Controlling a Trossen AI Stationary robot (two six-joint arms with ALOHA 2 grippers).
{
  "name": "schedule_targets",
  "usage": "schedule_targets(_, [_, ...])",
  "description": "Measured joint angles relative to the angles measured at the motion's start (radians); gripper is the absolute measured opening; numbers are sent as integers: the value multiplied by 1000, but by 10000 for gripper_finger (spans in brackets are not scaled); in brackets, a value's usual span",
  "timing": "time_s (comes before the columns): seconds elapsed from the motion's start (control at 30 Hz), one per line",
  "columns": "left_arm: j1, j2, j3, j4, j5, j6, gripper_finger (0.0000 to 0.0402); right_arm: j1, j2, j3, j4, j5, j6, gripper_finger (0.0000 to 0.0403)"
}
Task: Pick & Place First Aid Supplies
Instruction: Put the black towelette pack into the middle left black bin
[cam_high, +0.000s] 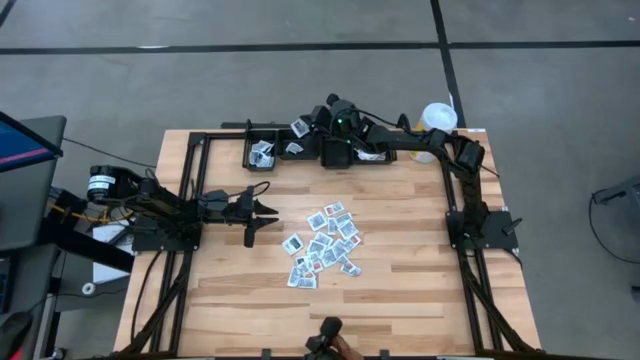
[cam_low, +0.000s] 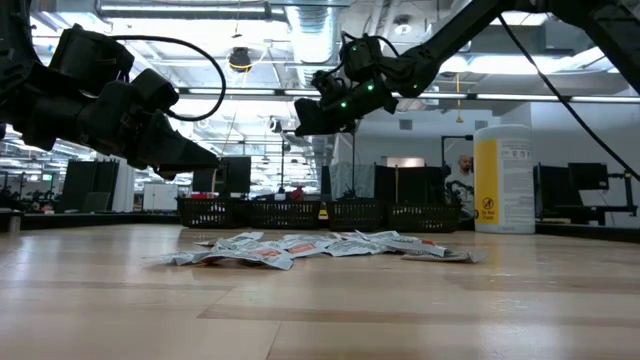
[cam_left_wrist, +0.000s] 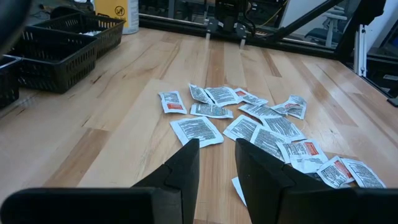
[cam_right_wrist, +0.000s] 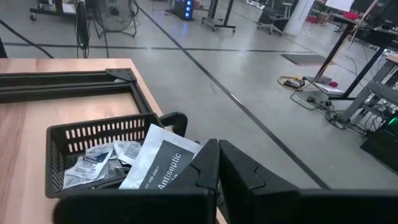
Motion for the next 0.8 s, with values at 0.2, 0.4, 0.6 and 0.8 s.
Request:
schedule_targets(0.2, [0,0,0,0,0,0,104,-5,0,0,11,0,0,7])
schedule_targets(0.4, [0,0,0,0,0,0,104,-10,0,0,38,0,-1,35])
schedule_targets(0.6, [0,0,0,0,0,0,104,-10,0,0,35,1,-1,72])
schedule_targets(0.8, [0,0,0,0,0,0,104,-10,0,0,35,6,-1,82])
